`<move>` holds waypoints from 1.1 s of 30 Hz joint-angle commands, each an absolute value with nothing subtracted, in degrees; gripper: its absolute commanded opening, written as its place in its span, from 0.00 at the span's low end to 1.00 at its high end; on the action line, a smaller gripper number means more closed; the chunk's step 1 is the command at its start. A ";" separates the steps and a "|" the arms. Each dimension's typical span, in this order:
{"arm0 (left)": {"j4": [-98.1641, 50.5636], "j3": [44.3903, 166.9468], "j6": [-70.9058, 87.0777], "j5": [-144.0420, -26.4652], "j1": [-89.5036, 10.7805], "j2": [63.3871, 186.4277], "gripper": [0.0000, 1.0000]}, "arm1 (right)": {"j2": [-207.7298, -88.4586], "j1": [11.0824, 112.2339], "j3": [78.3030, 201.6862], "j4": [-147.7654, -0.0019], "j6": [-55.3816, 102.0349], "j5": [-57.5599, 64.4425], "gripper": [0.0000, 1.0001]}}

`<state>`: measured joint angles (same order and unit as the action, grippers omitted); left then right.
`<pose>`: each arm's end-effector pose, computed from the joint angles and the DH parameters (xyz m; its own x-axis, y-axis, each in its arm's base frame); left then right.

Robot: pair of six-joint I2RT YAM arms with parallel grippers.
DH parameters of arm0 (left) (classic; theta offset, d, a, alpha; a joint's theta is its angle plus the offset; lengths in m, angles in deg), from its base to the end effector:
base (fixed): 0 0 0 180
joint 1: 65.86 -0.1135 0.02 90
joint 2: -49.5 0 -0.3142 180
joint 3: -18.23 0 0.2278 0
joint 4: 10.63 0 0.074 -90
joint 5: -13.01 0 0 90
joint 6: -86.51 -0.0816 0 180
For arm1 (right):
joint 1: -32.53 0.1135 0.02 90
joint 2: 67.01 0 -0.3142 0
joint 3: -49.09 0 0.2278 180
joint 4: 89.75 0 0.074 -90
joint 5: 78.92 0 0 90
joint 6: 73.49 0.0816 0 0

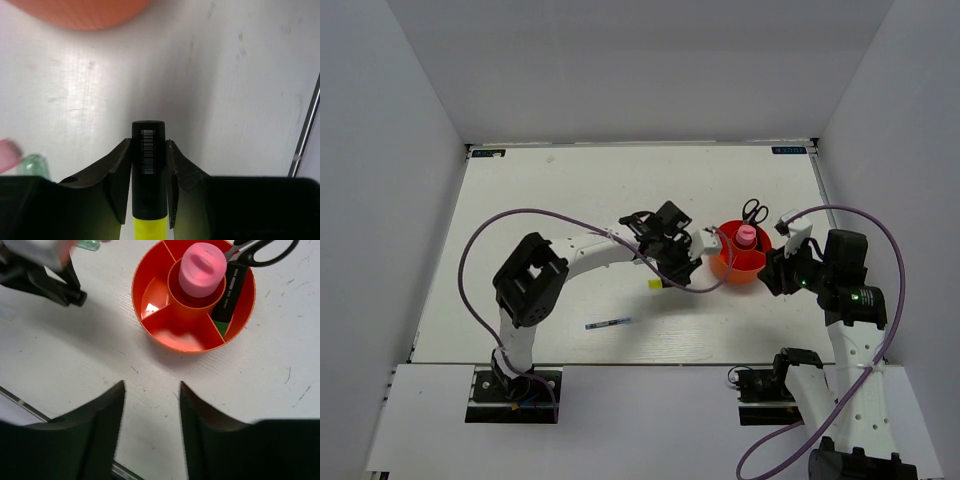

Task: Sort the stationery into containers
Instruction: Pick up the pen from the center of the board, then place the pen in the storage box.

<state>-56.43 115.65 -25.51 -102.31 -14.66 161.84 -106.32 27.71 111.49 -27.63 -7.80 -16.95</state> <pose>0.2434 -0.3584 0.2166 -0.1934 0.7814 -0.5933 0.9795 0.1191 -0.1625 0.1028 0.0298 0.3099 -0.4526 -0.3265 -0.8298 -0.5222 0.8513 -0.0501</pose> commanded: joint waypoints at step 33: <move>-28.45 106.01 -3.06 -104.68 -16.73 133.79 0.00 | -125.54 27.52 126.58 -31.86 26.52 -37.96 0.47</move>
<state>-30.07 106.71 -2.43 -104.41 -17.52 136.24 -124.60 27.67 123.06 -31.39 21.66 -34.33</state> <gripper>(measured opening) 0.398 0.461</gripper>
